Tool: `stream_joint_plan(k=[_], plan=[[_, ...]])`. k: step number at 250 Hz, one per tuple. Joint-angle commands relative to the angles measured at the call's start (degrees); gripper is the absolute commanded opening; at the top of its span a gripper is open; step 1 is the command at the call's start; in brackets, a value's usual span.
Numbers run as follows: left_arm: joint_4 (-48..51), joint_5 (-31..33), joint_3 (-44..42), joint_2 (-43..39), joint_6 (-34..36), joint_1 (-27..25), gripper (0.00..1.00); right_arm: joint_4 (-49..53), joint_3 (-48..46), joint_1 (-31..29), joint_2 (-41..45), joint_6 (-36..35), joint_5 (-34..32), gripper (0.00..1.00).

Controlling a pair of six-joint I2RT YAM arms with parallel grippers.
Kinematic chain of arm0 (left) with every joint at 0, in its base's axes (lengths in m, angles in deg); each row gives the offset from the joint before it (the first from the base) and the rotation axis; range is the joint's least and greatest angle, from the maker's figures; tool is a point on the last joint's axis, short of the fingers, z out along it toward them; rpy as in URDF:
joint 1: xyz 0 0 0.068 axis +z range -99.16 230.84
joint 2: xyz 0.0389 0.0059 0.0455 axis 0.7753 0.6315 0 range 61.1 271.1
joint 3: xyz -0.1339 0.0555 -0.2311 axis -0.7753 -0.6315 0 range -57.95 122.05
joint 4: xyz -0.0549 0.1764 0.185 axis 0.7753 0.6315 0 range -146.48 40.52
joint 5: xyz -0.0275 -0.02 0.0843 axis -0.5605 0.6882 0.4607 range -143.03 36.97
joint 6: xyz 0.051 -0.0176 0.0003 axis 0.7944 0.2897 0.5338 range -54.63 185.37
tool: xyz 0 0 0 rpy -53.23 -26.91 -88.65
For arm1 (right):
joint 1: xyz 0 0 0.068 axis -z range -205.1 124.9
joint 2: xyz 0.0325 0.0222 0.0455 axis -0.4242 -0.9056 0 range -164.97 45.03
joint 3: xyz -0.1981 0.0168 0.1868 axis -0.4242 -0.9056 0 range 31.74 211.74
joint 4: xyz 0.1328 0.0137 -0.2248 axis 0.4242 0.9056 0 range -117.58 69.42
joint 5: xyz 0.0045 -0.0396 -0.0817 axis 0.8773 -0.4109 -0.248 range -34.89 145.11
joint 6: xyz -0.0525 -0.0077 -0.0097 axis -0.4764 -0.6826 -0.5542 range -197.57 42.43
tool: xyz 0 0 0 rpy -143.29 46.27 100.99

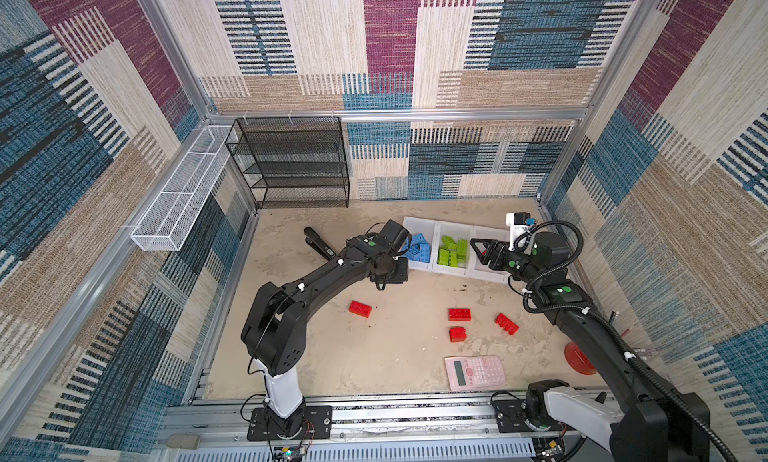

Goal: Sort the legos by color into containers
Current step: 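Grasp a red brick near the stapler with the left gripper and lift, then carry the red brick over the red compartment, open left gripper while right draws back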

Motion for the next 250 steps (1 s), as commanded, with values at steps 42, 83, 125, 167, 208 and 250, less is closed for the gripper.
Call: stream_joint_plan(k=[42,83,125,167,208,250], plan=[[-0.5,-10.0,12.4,6.8,2.6,-2.6,0.18,3.4,4.0,-1.7,4.0,-1.1,2.0,0.62],[-1.5,-12.5,21.2,12.5,3.1,-4.2,0.18,4.1,4.1,-2.2,5.8,-1.8,2.9,0.62],[-0.8,-17.5,33.1,21.3,3.1,-5.6,0.19,6.2,5.5,-2.4,6.7,-2.5,2.2,0.62],[-3.4,-21.5,41.4,28.2,2.0,-6.6,0.19,7.5,6.2,-2.5,8.0,-3.3,1.8,0.62],[-7.1,-24.3,47.5,34.3,-0.5,-6.7,0.19,8.8,6.7,-2.6,8.4,-3.1,2.3,0.61],[-9.8,-28.0,55.1,41.0,-3.1,-6.7,0.20,10.5,7.0,-2.6,8.6,-4.0,1.9,0.61]])
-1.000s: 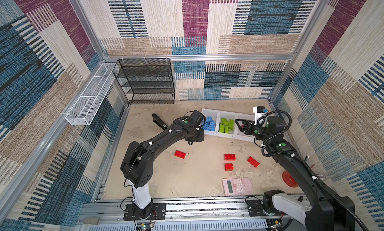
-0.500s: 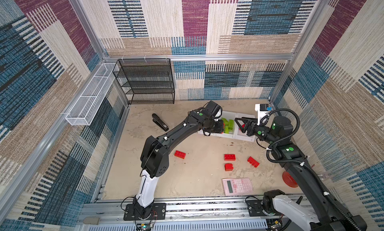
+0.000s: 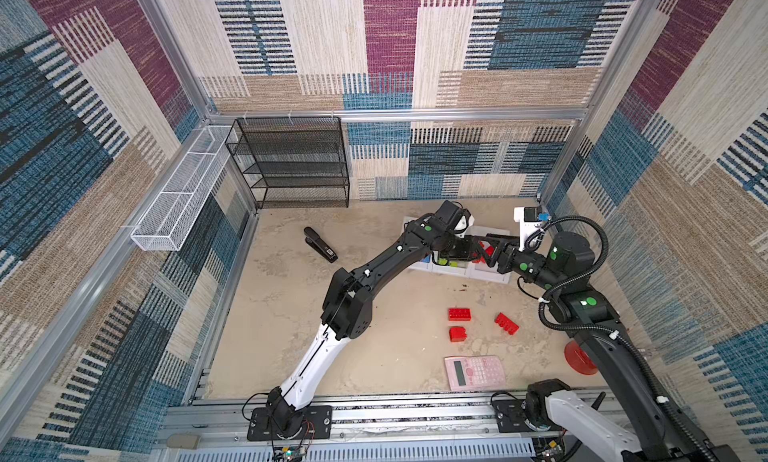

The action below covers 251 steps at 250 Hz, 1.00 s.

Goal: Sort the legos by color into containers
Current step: 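Carry the red brick over the red compartment, open left gripper while right draws back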

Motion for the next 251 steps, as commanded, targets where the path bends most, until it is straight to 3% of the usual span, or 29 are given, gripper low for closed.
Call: stream_joint_plan(k=[1,65,92,141,171,205,251], plan=[[-4.3,-4.3,3.9,3.3,-2.4,0.0,0.20,1.1,0.6,-0.1,0.4,-1.0,0.0,0.61],[-12.2,-5.3,7.8,9.6,-8.4,-0.1,0.22,2.4,1.2,-0.1,0.7,-2.2,-1.2,0.61],[-11.3,-5.3,13.9,13.9,-10.1,-0.2,0.25,2.9,1.1,-0.2,0.5,-2.7,-2.3,0.61],[-10.9,-4.0,14.6,14.0,-9.6,-0.2,0.50,3.5,0.9,-0.5,0.4,-3.2,-3.6,0.63],[-8.2,-1.9,12.6,11.4,-6.7,-0.1,0.57,4.2,0.9,-0.5,0.4,-3.2,-5.6,0.64],[-5.2,1.0,3.7,3.3,-3.1,0.1,0.60,7.8,1.5,-0.5,0.1,-4.1,-9.7,0.65],[-13.4,11.9,-27.9,-18.6,-0.4,0.8,0.61,11.8,-0.6,-0.5,0.5,-4.1,-13.3,0.70]])
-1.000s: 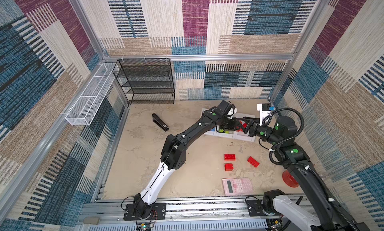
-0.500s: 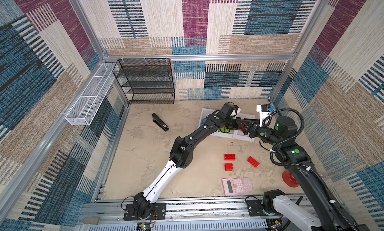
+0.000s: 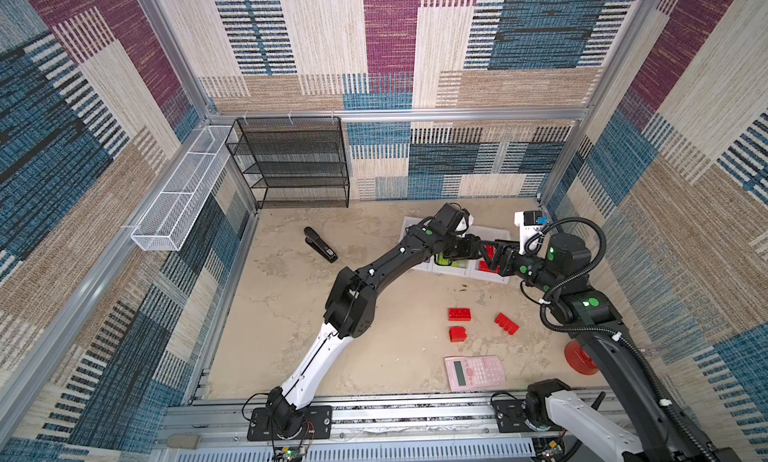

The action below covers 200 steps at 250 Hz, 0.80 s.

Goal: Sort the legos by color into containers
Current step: 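Carry the red brick over the red compartment, open left gripper while right draws back, then grasp a red brick near the calculator with the right gripper and lift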

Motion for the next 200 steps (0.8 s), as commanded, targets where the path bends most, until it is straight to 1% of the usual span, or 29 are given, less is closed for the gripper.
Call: stream_joint_plan(k=[1,23,41,58,76,92,140,173,200], plan=[[-5.0,9.5,-15.4,-13.0,3.5,0.5,0.61,3.7,-1.2,-0.1,-0.3,-0.5,-3.9,0.70],[-8.9,15.4,-29.5,-23.0,3.4,1.1,0.60,6.3,-3.0,-0.2,-1.7,-0.9,-5.7,0.70],[-10.9,19.1,-39.3,-30.4,3.0,1.3,0.60,7.8,-4.6,-0.8,-3.2,-1.0,-7.5,0.71],[-11.6,22.3,-46.5,-36.6,2.9,1.5,0.60,9.4,-5.7,-3.3,-5.5,-1.5,-10.7,0.72],[-11.7,24.7,-53.0,-42.3,2.7,1.4,0.60,10.6,-6.4,-7.7,-8.0,-1.2,-14.9,0.76],[-11.5,26.0,-58.1,-46.8,2.1,1.4,0.60,11.3,-7.2,-11.0,-10.0,-0.2,-17.7,0.81],[-11.8,26.8,-71.7,-57.5,0.1,1.2,0.59,10.6,-10.2,-17.7,-12.5,4.8,-23.1,0.85],[-10.4,28.3,-77.9,-63.0,0.8,0.8,0.59,12.1,-10.7,-23.9,-18.3,8.8,-28.6,0.91],[-9.4,29.2,-81.5,-67.3,1.2,0.8,0.59,10.8,-11.7,-27.2,-20.7,13.4,-30.0,0.92]])
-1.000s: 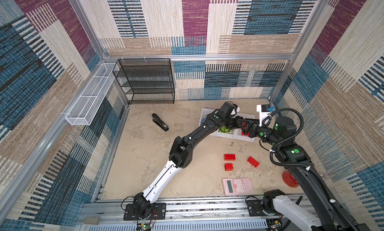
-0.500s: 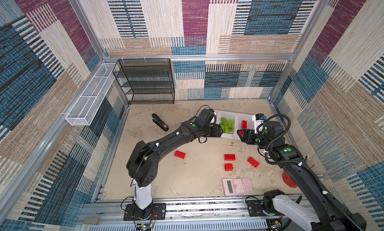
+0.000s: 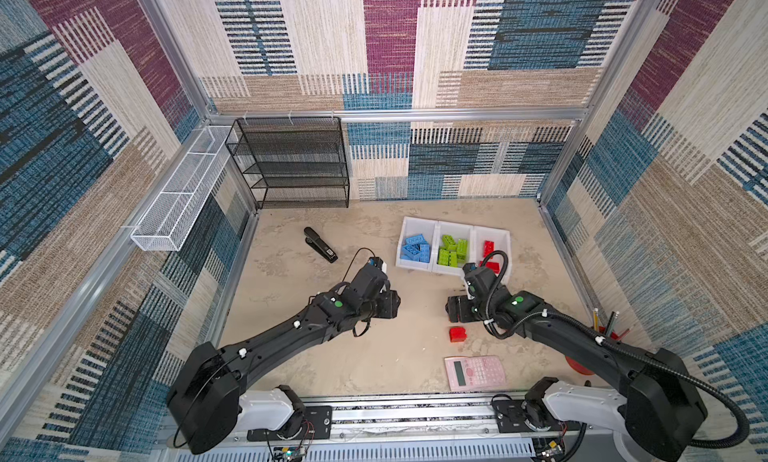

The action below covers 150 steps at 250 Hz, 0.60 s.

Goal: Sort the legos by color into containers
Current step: 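Grasp a red brick near the calculator with the right gripper and lift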

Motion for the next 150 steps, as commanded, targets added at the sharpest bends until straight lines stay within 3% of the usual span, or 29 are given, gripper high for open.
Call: stream_joint_plan(k=[1,51,150], plan=[[0.7,2.1,-3.1,-3.8,0.1,-0.1,0.59,-0.8,-0.7,-2.7,-2.0,6.7,-5.0,0.92],[3.6,3.4,-6.3,-10.2,1.6,-0.1,0.59,-1.8,-1.1,-4.7,-6.3,12.4,-7.5,0.93],[2.4,1.5,-8.2,-11.9,0.9,-0.2,0.58,-5.5,0.2,-4.7,-13.6,12.9,-9.1,0.86]])
